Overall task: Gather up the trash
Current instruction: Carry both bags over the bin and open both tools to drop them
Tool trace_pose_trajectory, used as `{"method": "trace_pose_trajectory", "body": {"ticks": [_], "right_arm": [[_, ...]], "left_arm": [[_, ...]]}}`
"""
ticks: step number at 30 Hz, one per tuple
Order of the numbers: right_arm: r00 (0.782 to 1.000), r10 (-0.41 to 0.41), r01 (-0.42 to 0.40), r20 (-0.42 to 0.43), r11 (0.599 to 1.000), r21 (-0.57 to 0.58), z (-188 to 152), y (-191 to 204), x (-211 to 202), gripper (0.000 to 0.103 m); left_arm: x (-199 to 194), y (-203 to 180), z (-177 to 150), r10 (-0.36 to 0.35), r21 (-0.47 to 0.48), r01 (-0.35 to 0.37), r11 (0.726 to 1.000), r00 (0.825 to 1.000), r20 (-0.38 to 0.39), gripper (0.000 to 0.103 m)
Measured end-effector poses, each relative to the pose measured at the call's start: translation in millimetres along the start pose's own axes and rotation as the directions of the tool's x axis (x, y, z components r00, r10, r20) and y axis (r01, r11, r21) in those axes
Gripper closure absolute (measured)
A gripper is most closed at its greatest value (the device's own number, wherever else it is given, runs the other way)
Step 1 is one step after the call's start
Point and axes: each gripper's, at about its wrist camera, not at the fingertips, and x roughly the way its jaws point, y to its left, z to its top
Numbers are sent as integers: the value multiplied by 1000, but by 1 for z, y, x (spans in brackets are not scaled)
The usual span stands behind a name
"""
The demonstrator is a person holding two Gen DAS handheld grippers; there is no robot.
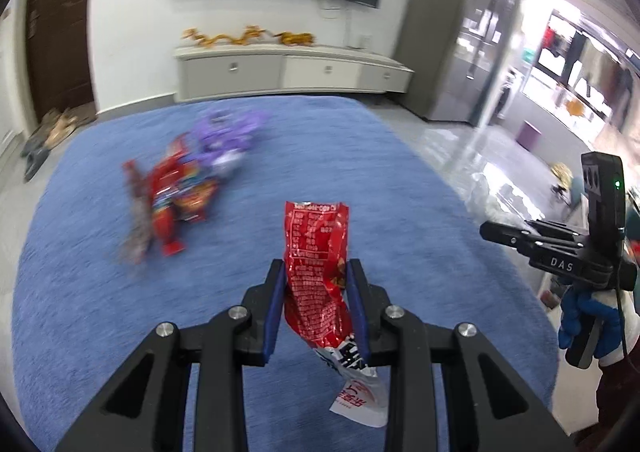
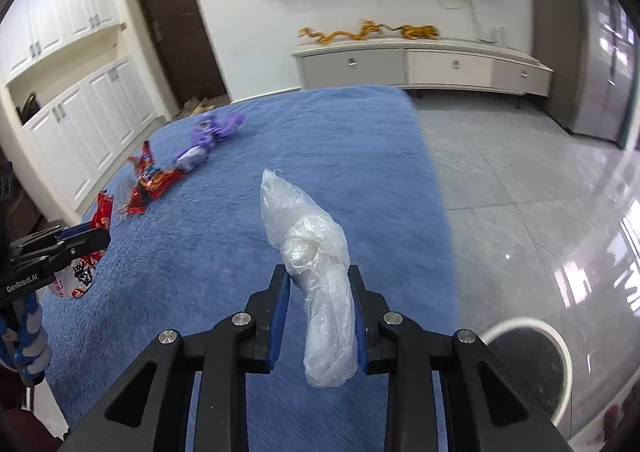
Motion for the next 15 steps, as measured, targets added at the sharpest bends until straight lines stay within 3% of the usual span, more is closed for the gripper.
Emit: {"method": "trace_pose_trajectory", "body": {"ticks": [7, 15], "right_arm": [[992, -126, 122, 20, 983, 140, -34, -63, -47, 77], [969, -244, 240, -30, 910, 338, -85, -145, -74, 77]], "left_arm": [[26, -68, 22, -80, 125, 82, 989, 997, -21, 75], [75, -156, 43, -172, 262, 191, 946, 981, -94, 74]]}}
